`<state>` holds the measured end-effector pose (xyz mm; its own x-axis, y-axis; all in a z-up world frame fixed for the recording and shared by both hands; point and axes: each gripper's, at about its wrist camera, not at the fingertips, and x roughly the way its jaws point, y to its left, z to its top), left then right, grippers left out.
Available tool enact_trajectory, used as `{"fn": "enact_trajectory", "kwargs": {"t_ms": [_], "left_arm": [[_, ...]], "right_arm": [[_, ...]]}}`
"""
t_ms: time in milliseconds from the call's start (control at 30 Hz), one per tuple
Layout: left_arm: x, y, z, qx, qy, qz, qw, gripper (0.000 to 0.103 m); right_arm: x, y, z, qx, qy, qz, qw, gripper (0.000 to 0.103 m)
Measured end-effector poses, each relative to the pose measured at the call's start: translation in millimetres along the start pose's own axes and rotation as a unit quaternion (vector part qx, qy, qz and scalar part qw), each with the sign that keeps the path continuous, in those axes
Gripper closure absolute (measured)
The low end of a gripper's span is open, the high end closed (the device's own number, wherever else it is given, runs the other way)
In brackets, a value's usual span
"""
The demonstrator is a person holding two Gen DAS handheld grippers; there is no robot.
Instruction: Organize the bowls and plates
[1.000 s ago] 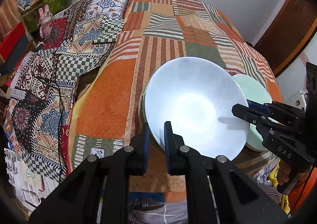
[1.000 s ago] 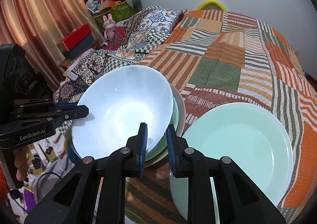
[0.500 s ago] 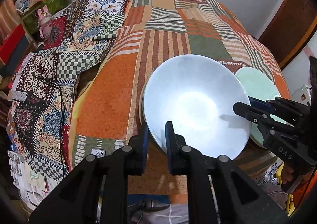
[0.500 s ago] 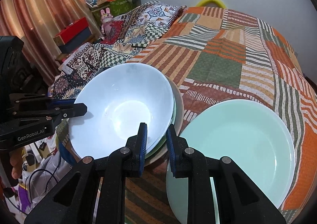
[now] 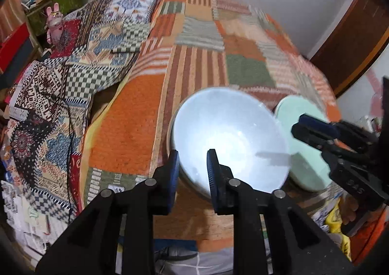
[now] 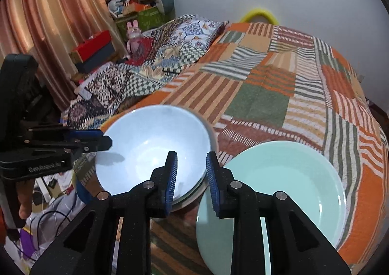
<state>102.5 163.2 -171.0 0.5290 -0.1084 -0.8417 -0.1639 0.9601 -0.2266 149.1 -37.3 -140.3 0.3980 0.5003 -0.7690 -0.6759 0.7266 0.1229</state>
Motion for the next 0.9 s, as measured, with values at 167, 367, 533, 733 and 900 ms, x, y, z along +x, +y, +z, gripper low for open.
{"fn": "enact_trajectory", "kwargs": {"t_ms": [167,367,533,733,900], "left_arm": [[-17,-4,3,0.005,-0.027,-0.003,0.9996,0.078],[-16,1,-3,0.008,-0.029,-0.002,0.9995,0.074],[-8,21,-7,-0.016,-0.024,-0.012,0.9995,0.064],[9,38,-12,-0.038,-0.001,-0.032,0.9988,0.062],[18,41,-12,-0.041,0.008,-0.047,0.9980,0.059]], "right_arm": [[-1,-13,0,0.025,0.001,0.006,1.000,0.077],[0,-21,-6,0.047,0.008,0.012,0.999,0.071],[7,-22,-11,0.049,0.019,0.017,0.998,0.070],[21,-21,-12,0.050,0.036,0.024,0.998,0.070],[30,-17,-13,0.044,0.049,0.025,0.998,0.070]]}}
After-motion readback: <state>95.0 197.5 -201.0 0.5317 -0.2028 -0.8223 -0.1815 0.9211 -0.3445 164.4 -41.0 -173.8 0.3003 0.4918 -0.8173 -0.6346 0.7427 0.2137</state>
